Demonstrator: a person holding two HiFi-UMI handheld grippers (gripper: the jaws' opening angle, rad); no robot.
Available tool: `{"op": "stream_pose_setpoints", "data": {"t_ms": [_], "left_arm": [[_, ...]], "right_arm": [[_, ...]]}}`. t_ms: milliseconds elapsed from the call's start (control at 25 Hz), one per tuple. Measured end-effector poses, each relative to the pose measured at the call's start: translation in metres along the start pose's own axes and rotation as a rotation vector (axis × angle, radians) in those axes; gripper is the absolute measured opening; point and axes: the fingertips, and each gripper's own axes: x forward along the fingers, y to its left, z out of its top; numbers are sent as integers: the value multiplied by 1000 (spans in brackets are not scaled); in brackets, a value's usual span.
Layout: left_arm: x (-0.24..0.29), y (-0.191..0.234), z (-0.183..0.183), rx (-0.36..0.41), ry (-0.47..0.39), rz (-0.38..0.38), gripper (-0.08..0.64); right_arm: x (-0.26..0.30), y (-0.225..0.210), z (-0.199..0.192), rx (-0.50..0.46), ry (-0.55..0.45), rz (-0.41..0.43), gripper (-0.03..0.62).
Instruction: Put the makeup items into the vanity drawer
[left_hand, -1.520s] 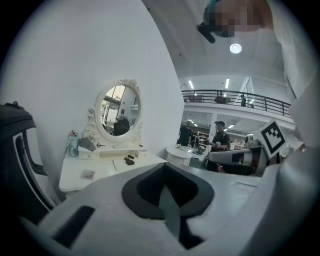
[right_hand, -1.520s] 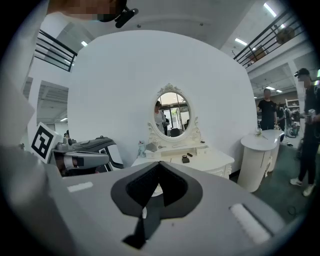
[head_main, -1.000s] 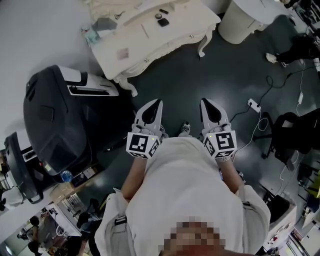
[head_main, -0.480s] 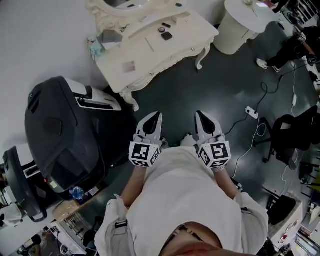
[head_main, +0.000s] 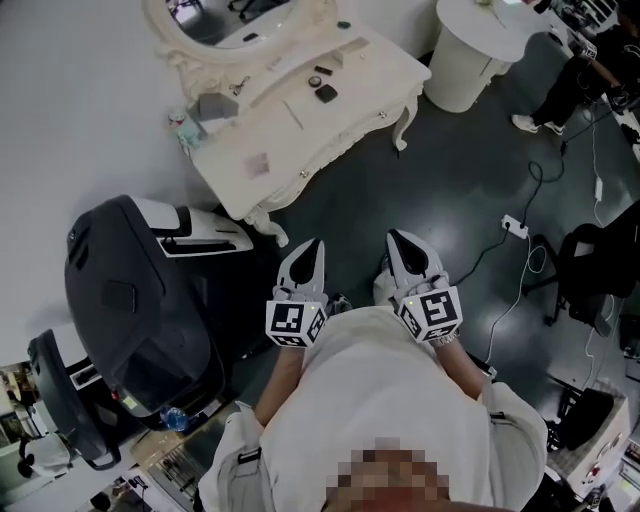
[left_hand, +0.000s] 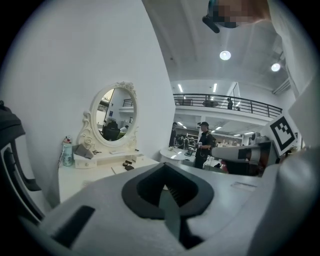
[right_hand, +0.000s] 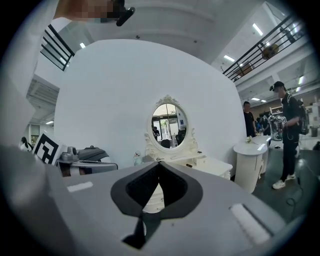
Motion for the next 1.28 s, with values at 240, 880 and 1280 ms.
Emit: {"op": "stream_pose_setpoints", "data": {"t_ms": [240, 880, 1280], "left_arm": [[67, -16, 23, 39, -18, 13, 6], [214, -66, 31, 23, -15, 94, 6], [255, -71, 32, -6, -9, 111, 6]], "right_arm": [[28, -78, 5, 29, 50, -27, 8], [79, -234, 34, 7, 67, 45, 8], [89, -274, 35, 24, 86, 50, 8]]}}
